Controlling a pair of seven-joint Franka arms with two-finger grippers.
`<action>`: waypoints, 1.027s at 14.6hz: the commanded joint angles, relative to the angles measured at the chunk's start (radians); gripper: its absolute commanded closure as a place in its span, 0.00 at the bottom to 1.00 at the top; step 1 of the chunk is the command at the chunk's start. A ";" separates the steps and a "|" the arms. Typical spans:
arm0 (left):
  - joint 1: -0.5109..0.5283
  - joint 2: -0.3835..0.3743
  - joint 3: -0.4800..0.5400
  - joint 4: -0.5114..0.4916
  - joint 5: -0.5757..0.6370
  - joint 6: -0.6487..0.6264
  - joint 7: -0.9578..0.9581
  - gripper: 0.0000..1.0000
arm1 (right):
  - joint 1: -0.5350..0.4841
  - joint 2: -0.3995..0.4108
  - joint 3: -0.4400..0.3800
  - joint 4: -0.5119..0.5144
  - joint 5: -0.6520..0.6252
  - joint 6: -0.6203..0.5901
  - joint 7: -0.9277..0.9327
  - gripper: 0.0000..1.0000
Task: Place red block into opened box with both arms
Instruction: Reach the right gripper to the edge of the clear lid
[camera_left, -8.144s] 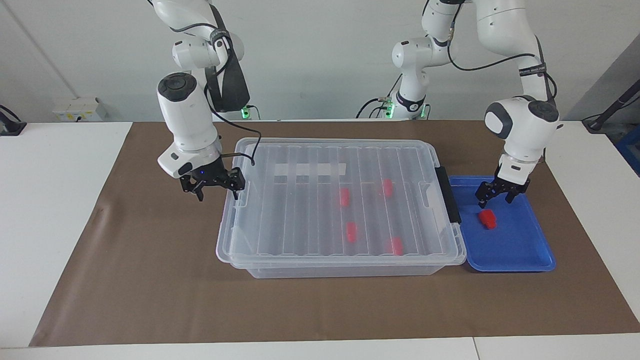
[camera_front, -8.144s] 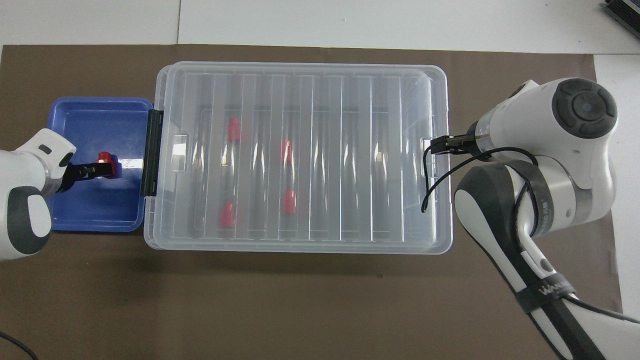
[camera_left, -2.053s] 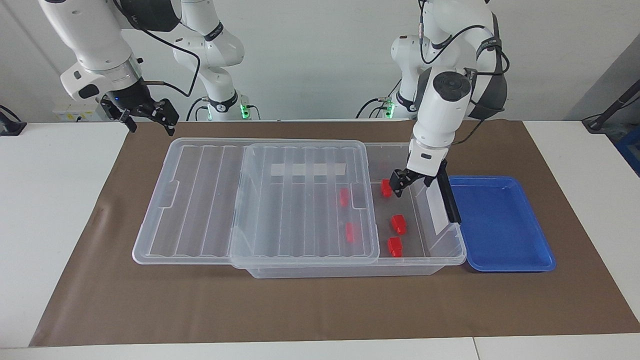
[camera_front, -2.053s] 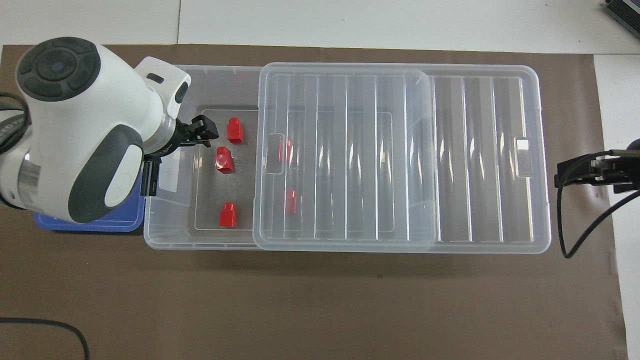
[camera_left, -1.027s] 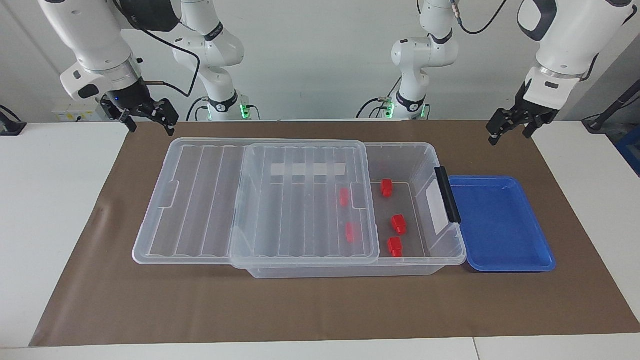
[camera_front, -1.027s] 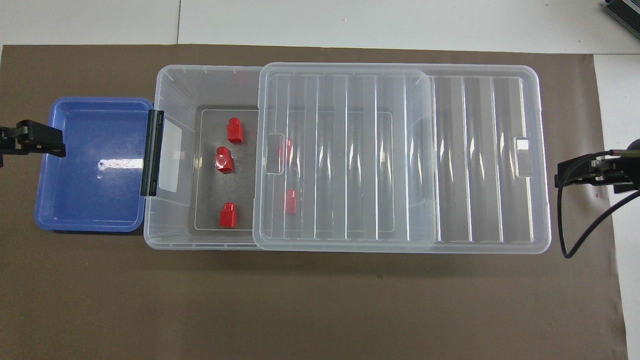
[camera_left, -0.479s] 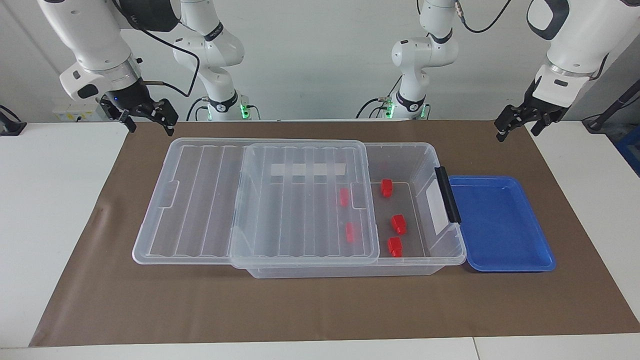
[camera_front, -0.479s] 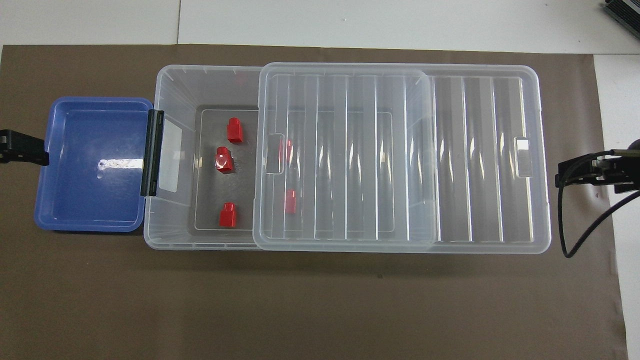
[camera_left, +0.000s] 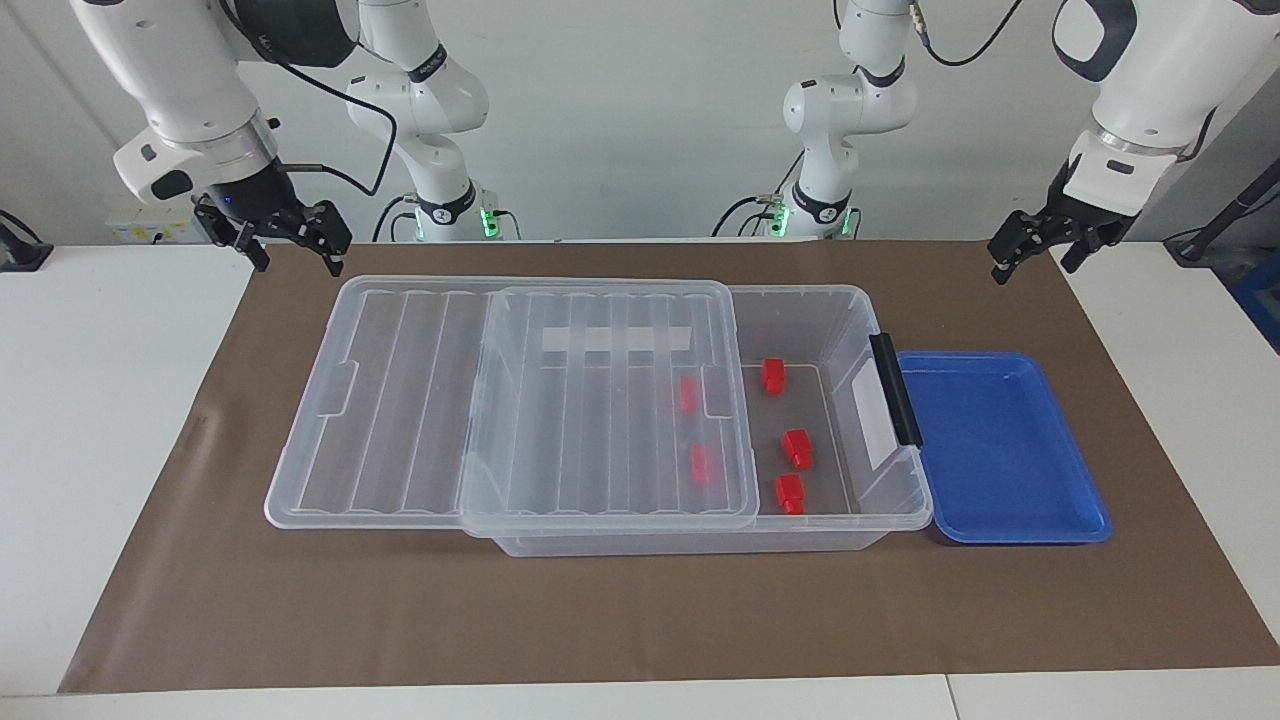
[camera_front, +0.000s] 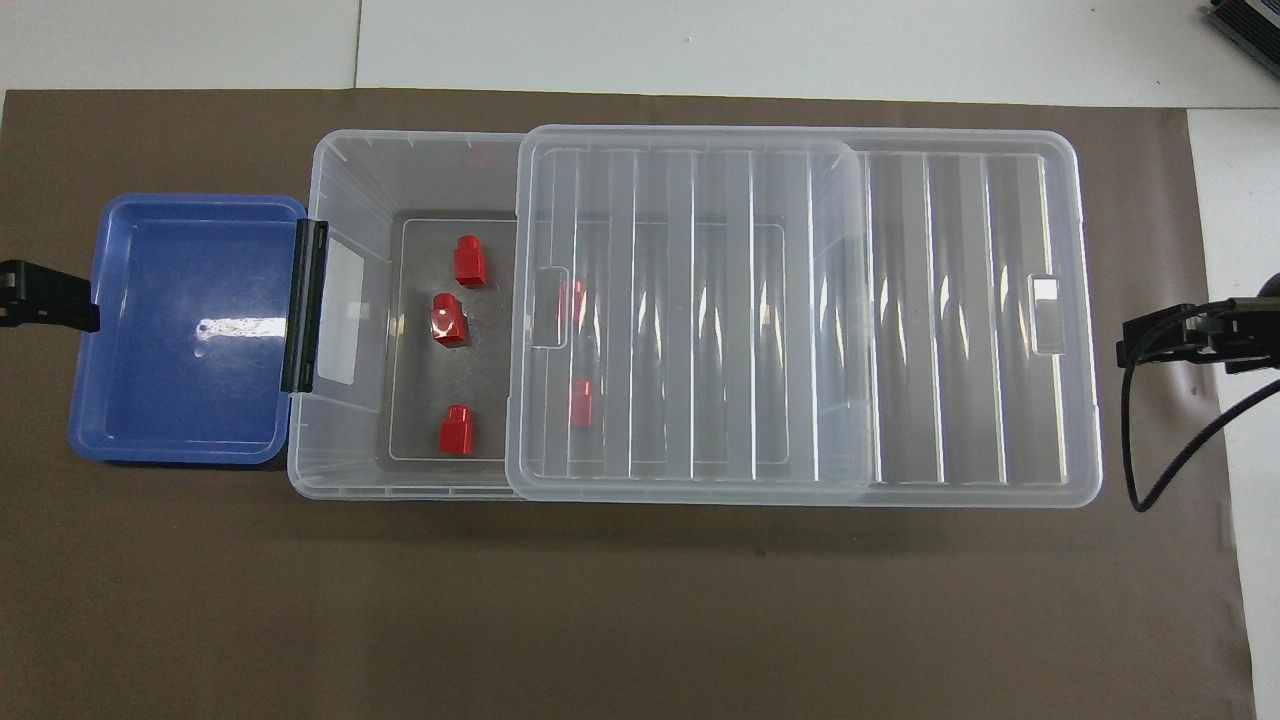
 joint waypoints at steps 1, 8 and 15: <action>0.015 -0.035 -0.009 -0.042 -0.005 0.026 0.017 0.00 | -0.056 -0.016 -0.001 -0.079 0.023 0.105 -0.093 0.95; 0.009 -0.033 -0.009 -0.041 -0.005 0.032 0.017 0.00 | -0.135 0.109 -0.001 -0.167 0.021 0.385 -0.326 1.00; 0.003 -0.032 -0.012 -0.035 -0.005 0.025 0.014 0.00 | -0.139 0.192 0.001 -0.167 0.141 0.485 -0.413 1.00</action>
